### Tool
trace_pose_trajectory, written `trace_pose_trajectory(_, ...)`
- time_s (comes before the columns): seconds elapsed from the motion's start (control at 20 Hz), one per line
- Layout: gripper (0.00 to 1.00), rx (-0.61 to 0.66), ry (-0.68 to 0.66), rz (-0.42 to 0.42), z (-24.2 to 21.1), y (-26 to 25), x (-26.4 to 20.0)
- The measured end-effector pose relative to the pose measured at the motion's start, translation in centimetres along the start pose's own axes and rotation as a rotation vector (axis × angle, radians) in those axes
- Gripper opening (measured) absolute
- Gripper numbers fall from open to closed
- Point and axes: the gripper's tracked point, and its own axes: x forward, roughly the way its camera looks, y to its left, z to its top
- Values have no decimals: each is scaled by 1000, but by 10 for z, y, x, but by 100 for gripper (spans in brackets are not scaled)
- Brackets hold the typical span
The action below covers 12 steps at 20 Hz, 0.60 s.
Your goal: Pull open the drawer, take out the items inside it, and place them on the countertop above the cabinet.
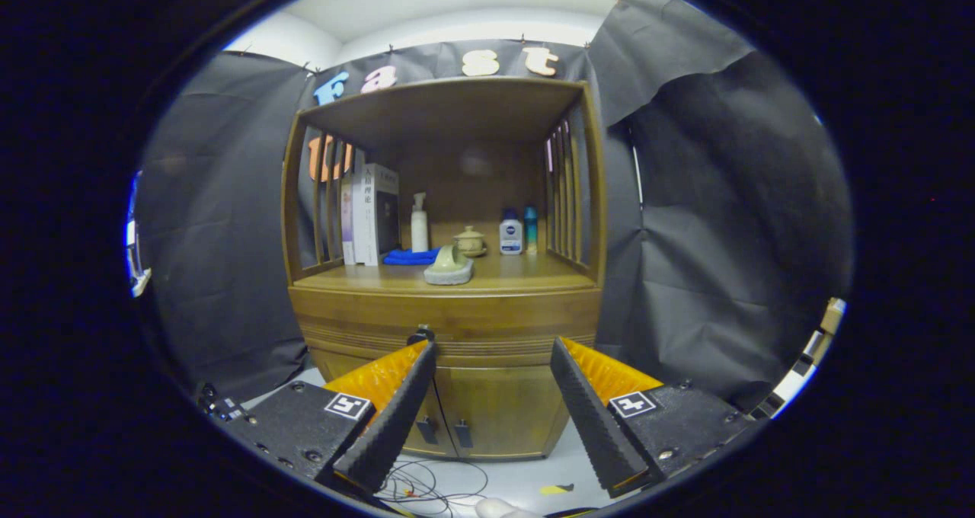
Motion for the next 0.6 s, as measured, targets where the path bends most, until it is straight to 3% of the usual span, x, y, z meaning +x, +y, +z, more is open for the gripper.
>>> trace_pose_trajectory(0.25,99,37,-42,-27,2,-29,-37)
trace_pose_trajectory(0.6,99,49,-25,-44,-9,-49,-50)
